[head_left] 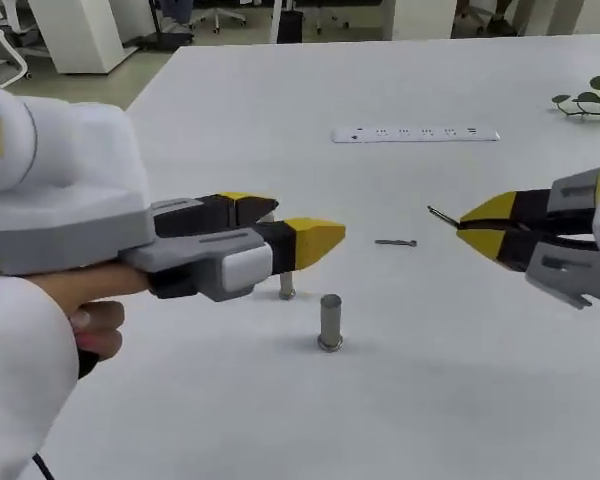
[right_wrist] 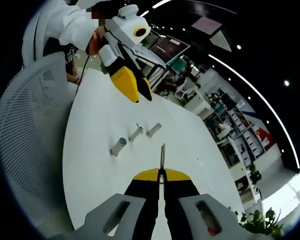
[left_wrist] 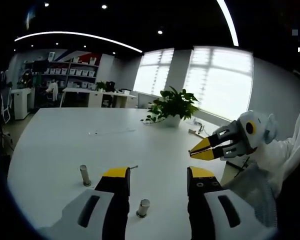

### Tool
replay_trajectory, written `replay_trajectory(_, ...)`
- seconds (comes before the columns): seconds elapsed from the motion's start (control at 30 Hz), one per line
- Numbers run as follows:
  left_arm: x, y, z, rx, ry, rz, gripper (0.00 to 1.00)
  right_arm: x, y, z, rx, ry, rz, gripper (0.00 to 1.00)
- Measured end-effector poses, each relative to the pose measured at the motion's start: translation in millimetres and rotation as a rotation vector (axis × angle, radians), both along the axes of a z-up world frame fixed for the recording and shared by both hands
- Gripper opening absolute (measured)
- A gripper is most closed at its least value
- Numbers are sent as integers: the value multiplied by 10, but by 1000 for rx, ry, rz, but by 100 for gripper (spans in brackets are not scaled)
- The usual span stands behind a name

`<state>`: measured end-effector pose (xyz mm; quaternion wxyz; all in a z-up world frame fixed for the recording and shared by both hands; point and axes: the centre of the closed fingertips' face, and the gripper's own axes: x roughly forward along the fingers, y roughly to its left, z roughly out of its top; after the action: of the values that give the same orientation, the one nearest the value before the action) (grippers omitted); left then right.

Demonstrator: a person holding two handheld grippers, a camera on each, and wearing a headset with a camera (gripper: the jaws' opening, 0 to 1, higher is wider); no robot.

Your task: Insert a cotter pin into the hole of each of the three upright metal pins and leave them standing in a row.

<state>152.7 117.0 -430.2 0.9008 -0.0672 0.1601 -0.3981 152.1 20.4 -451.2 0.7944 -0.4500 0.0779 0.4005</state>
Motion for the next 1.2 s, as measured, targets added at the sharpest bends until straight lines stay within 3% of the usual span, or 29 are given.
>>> replay_trajectory(0.07,0,-131,13,-6,-12,-36,36,-40,2,-18,-11,-15,4,0)
replay_trajectory(0.13,-32,-251,11,-22,5,-64,31,-50,-11,-29,-42,-46,5,0)
replay_trajectory(0.27,-88,-441,-8,-53,35,-108,23,-61,-10,-67,-50,-57,2,0)
replay_trajectory(0.37,-102,-546,-57,-46,45,-129,18,-58,-12,-98,-85,-85,5,0)
replay_trajectory(0.5,-108,-666,-123,-38,70,-157,16,-71,10,-109,-78,-82,12,0)
replay_trajectory(0.8,-64,-783,-122,-44,73,-188,8,-64,71,-55,-81,-101,27,0)
replay_trajectory(1.2,-52,-773,-237,-13,77,-222,2,-74,119,-113,-107,-92,19,0)
